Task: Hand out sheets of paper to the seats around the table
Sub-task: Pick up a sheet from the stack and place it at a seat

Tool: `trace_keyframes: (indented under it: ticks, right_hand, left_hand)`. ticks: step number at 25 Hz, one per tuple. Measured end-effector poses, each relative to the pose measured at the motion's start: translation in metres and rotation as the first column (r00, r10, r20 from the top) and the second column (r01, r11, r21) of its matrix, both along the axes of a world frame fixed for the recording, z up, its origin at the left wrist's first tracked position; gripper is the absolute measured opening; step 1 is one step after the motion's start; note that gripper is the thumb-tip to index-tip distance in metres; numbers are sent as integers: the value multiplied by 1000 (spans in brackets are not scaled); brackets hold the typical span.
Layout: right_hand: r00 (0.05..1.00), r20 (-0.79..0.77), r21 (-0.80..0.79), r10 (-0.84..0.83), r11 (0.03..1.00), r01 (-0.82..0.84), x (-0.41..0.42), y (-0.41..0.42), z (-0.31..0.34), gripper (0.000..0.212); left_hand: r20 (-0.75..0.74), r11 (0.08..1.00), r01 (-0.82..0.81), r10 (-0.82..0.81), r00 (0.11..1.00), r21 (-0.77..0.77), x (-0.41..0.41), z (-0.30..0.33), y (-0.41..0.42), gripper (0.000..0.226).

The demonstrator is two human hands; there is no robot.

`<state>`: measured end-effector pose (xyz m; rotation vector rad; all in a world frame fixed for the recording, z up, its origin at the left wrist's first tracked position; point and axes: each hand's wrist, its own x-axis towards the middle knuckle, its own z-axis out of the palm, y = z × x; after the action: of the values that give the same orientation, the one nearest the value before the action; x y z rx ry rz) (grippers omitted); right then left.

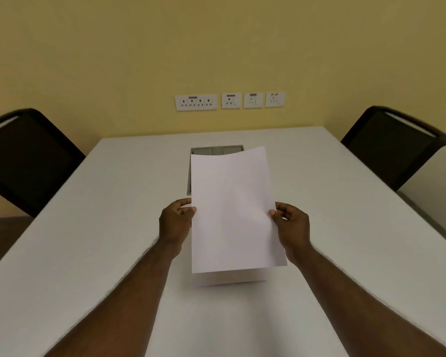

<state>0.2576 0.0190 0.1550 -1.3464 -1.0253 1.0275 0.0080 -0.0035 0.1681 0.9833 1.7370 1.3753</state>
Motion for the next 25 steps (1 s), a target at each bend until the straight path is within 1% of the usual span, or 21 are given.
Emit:
trace_keyframes:
  ticks: [6, 9, 12, 16, 20, 22, 25]
  right_hand:
    - [999, -29, 56, -15, 998, 16, 17, -76, 74, 23]
    - [999, -46, 62, -21, 998, 24, 28, -120, 98, 25]
    - [998, -50, 70, -34, 997, 38, 45, -161, 112, 24]
    - [996, -20, 52, -89, 995, 90, 81, -207, 114, 23]
    - [989, 64, 10, -137, 991, 137, 133, -233, 101, 24]
    - [985, 102, -8, -142, 990, 143, 162, -238, 92, 24]
    - [977, 174, -50, -125, 989, 136, 210, -234, 70, 24]
  left_hand:
    - [-31, 980, 58, -53, 998, 189, 14, 82, -71, 26]
    - [-27, 968, 85, -81, 996, 235, 25, 109, -108, 26]
    - [-9, 961, 118, -120, 993, 249, 42, 123, -144, 26]
    - [-9, 957, 155, -158, 987, 244, 81, 118, -185, 25]
    - [30, 959, 215, -224, 974, 185, 127, 92, -213, 32]
    - [50, 959, 243, -252, 966, 143, 154, 75, -222, 38]
    - [40, 965, 254, -257, 966, 73, 200, 42, -229, 51]
